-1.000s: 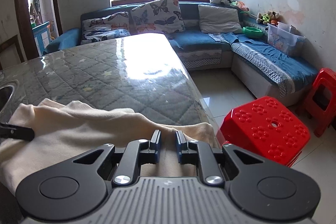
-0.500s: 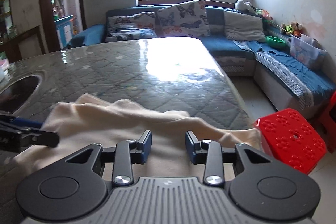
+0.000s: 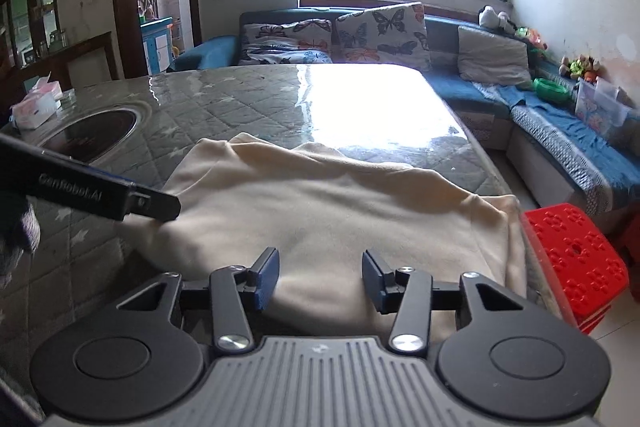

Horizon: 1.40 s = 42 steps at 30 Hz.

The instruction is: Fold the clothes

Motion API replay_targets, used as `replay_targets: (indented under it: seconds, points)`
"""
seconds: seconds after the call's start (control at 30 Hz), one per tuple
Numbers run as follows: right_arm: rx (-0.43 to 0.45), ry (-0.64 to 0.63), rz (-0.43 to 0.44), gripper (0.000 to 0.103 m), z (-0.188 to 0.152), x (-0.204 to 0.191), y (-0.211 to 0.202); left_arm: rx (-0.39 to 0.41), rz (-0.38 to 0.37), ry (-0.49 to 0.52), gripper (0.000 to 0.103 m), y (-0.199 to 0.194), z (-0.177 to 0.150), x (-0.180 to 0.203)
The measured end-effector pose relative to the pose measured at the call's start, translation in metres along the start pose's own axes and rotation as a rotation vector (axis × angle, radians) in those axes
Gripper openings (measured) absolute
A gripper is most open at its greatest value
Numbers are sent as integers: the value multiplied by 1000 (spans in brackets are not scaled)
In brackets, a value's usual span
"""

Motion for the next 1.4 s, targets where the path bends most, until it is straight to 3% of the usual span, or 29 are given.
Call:
replay_targets:
  seconds: [0.47, 0.57, 0.77, 1.4]
  points:
    - [34, 76, -32, 59, -20, -5, -28, 17, 16, 27, 89, -19, -20, 2]
    - [31, 76, -43, 68, -24, -8, -30, 25, 21, 44, 91, -23, -24, 4]
    - [48, 103, -50, 69, -30, -13, -38, 36, 10, 62, 100, -31, -31, 8]
    - [63, 101, -94, 93, -39, -29, -49, 68, 12, 89, 103, -50, -51, 9]
Point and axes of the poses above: each gripper's, at about its wrist camera, not at the fingertips, and y roughly the way its jaws point, x to its right, z to its top, the point moved 2 cm from there along y, roughly the way its jaws point, and after that the axes turned 11 degrees about z, right-handed, at the moved point
